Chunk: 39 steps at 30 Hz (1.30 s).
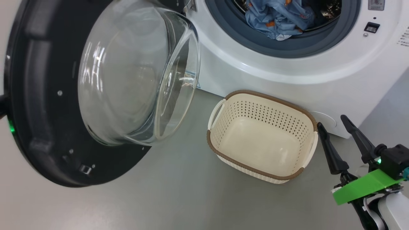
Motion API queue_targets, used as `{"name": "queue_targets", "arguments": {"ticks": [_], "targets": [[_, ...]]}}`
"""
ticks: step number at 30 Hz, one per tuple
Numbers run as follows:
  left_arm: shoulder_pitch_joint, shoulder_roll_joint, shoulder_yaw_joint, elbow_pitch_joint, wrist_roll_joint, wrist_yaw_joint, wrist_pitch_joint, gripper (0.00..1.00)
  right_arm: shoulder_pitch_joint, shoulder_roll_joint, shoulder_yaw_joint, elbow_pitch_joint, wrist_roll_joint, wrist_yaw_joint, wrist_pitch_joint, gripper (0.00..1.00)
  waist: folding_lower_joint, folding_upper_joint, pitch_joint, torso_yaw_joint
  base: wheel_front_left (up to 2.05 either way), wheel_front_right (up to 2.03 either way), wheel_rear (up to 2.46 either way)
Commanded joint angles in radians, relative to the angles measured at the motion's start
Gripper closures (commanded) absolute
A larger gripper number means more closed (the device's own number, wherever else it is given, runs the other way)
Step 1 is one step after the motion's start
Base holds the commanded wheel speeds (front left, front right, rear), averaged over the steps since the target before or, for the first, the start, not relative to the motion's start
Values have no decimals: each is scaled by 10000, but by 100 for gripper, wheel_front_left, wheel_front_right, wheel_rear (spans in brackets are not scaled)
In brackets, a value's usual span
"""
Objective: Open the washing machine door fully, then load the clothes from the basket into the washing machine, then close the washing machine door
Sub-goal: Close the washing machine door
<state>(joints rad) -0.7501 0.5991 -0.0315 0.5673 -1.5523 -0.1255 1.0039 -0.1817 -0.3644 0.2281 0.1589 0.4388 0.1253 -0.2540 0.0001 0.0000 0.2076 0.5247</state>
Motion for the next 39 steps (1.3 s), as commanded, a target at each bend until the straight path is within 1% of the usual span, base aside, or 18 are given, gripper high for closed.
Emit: {"name": "queue_targets", "arguments": {"ticks": [1,2,10,19,22,27,39], "targets": [[-36,345,227,-554,-182,-52,150,100,214,-10,98,-235,-28,54,-78,0,-1,0,-125,-100,0,0,0],[-36,345,227,-554,-182,-52,150,100,214,-10,98,-235,-28,54,-78,0,-1,0,-125,-100,0,0,0],[349,-183,-128,-1894,-362,-52,592,100,478,219,-102,-286,-63,54,-78,0,-1,0,-485,-548,0,0,0],[806,-676,-556,-3213,-251,-52,652,100,735,473,-334,-354,-118,54,-78,0,-1,0,-733,-1263,0,0,0],[908,-904,-701,-3603,-144,-52,528,100,788,566,-418,-380,-138,54,-78,0,-1,0,-791,-1651,0,0,0],[956,-1128,-807,-3766,53,-41,272,100,801,663,-506,-400,-146,54,-78,0,-1,0,-840,-2257,0,0,0],[780,-1275,-836,-3621,489,-11,-208,100,874,829,-782,-504,-206,54,-78,0,-1,0,-742,-3920,0,0,0]]}}
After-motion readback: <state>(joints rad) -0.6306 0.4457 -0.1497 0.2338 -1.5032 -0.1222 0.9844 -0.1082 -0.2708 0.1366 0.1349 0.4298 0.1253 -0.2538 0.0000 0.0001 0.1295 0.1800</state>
